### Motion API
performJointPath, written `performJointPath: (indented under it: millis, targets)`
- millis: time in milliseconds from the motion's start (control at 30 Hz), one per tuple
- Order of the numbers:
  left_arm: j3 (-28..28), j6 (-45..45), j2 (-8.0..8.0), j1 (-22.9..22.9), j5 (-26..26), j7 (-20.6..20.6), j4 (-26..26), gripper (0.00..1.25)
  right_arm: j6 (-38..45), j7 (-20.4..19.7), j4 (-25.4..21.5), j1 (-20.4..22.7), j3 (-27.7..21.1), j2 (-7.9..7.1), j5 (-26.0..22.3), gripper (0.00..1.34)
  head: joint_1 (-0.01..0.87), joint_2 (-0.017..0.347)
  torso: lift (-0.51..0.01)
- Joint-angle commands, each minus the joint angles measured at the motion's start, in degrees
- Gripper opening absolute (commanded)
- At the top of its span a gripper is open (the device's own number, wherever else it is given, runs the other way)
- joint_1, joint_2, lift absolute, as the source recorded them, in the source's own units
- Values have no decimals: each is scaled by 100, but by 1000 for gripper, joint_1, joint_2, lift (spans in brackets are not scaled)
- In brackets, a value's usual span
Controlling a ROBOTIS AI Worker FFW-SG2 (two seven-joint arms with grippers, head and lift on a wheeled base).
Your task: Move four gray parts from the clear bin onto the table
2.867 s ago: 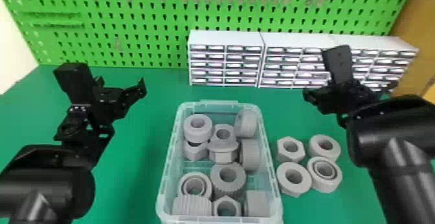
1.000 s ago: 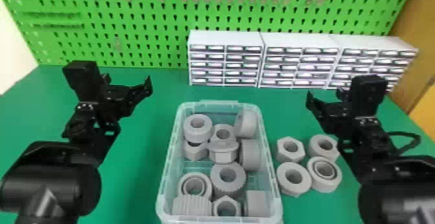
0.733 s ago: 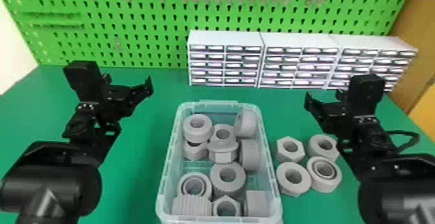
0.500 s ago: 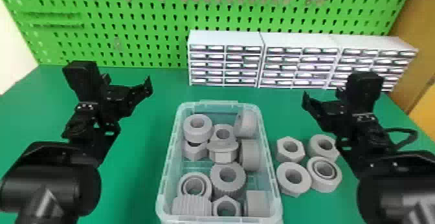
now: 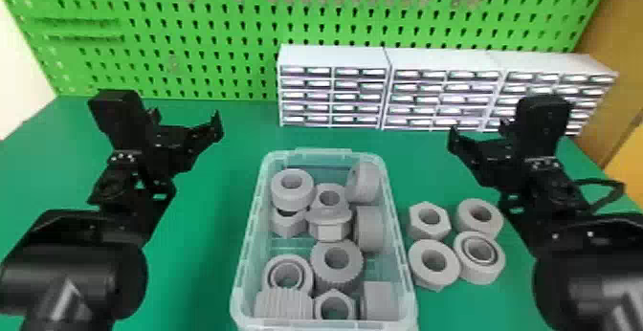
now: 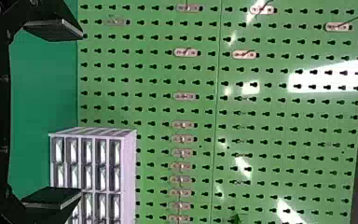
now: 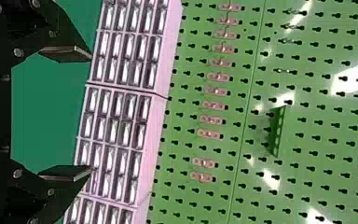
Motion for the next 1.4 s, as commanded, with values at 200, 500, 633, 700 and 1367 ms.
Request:
performJointPath:
  millis: [200, 500, 633, 700, 1367]
  targets:
    - [25, -13, 0, 17, 0, 0, 0, 1141, 35, 1, -221, 115, -240, -26, -26, 920, 687, 26, -50]
    - [33, -13, 0, 25, 0, 0, 0, 1141, 53, 1, -326, 177, -433, -35, 0, 920, 687, 26, -50]
    - [33, -13, 0, 25, 0, 0, 0, 1141, 53, 1, -335, 185, -451, -26, 26, 920, 687, 26, -50]
    - [33, -13, 0, 25, 0, 0, 0, 1141, 53, 1, -344, 194, -477, -26, 35, 920, 687, 26, -50]
    - [33, -13, 0, 25, 9, 0, 0, 1141, 53, 1, -353, 203, -495, -9, 70, 920, 687, 26, -50]
